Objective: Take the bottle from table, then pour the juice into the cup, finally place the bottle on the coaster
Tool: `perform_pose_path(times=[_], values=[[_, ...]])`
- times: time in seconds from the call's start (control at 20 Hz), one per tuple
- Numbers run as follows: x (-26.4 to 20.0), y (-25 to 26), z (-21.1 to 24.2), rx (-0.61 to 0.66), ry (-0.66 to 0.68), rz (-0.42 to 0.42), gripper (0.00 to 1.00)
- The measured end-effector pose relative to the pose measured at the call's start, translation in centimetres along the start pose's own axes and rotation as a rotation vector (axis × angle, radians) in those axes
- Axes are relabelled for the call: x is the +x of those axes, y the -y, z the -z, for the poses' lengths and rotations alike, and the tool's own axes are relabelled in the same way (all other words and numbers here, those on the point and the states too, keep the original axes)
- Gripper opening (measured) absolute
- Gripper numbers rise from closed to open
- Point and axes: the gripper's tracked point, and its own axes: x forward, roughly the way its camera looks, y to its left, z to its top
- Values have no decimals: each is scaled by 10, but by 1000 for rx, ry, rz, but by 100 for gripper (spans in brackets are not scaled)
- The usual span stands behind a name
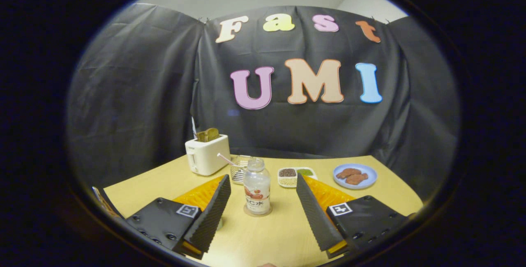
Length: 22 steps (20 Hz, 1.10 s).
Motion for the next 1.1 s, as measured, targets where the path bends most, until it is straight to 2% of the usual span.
perform_pose_path(times=[0.5,0.8,1.1], values=[[-99,41,-56,-31,111,83,98],[-126,60,-77,-38,147,121,98],[-132,67,-85,-43,159,155,98]])
